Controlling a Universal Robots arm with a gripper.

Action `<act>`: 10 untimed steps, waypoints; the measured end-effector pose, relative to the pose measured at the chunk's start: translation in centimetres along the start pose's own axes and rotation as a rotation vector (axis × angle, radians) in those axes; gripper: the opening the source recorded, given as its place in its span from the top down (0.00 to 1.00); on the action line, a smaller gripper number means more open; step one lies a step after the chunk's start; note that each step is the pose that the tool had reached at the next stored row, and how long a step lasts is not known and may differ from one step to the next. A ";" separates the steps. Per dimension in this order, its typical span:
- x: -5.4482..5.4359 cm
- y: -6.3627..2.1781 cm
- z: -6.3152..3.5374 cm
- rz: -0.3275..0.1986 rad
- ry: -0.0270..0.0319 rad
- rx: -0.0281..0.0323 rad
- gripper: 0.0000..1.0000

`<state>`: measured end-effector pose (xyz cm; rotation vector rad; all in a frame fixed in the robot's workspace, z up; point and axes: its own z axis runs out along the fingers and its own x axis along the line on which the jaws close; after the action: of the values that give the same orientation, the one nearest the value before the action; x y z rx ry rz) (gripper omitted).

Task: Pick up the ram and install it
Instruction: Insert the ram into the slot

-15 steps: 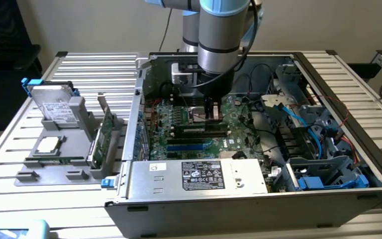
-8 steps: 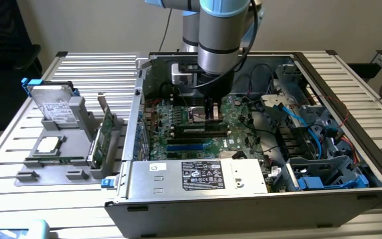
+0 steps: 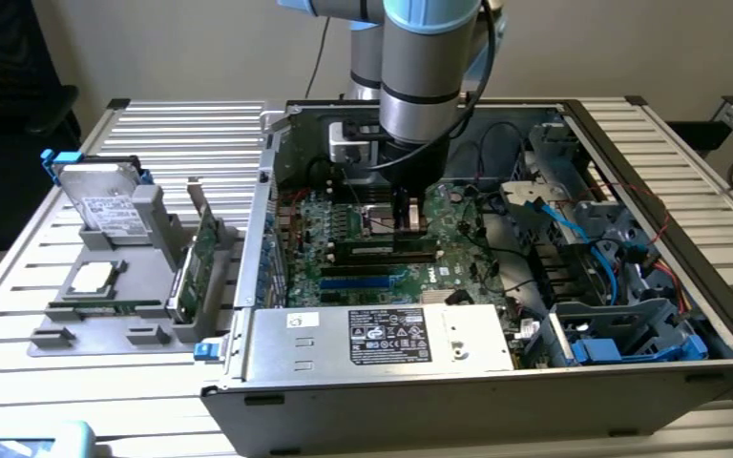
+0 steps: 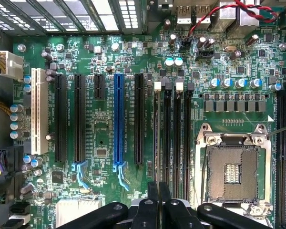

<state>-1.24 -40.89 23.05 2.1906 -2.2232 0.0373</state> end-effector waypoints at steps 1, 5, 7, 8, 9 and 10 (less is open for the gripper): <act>0.0 0.00 0.01 0.000 -0.0007 0.0000 0.87; 0.0 0.00 0.05 0.000 -0.0018 0.0000 0.87; 0.0 0.00 0.10 0.000 -0.0020 -0.0001 0.87; 0.0 0.00 0.14 0.000 -0.0023 0.0000 0.87; 0.0 0.00 0.16 0.000 -0.0023 0.0000 0.87; 0.0 0.00 0.19 0.000 -0.0024 0.0000 0.87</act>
<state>-1.24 -40.90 22.86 2.1919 -2.2244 0.0347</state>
